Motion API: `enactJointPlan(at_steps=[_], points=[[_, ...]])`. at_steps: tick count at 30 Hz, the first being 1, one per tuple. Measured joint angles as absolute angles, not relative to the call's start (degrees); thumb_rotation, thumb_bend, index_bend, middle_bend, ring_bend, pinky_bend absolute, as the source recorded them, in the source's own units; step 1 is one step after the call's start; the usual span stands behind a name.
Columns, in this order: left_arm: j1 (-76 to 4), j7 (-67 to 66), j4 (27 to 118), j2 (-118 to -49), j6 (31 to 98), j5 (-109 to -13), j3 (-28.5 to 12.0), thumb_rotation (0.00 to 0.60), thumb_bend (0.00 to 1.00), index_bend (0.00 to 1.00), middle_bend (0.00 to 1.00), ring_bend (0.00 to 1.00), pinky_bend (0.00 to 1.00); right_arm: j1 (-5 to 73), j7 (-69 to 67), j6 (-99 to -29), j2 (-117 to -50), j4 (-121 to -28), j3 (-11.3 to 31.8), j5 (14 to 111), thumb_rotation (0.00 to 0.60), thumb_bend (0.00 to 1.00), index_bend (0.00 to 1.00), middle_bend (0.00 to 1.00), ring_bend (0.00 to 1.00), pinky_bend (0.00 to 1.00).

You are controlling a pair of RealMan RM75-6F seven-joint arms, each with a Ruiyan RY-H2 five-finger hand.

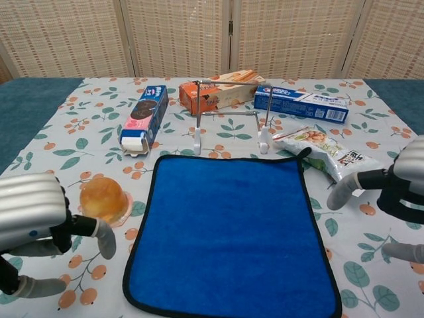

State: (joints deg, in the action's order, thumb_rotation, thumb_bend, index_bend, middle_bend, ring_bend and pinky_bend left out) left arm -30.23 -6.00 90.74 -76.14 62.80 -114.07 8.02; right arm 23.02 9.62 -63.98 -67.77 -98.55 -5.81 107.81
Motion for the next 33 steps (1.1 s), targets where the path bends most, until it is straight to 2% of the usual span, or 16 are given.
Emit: enactJointPlan(at_steps=[12,33], points=[[-32.07,-9.73,88.61,-82.25,58.62,-109.64,7.08,0.600,0.24,0.37,1.00,0.95,1.00,23.64,9.22,-63.69,-68.52,-97.77,-7.22,107.83,0.600,0.26,0.30,0.87,0.89,1.00],[-32.80,-12.24,86.13,-86.77,56.70,-104.18,7.62,0.600,0.24,0.39,1.00,0.95,1.00,23.98,8.50,-64.77,-69.44,-96.82,-9.00,108.00,0.600,0.26,0.30,0.87,0.89,1.00]])
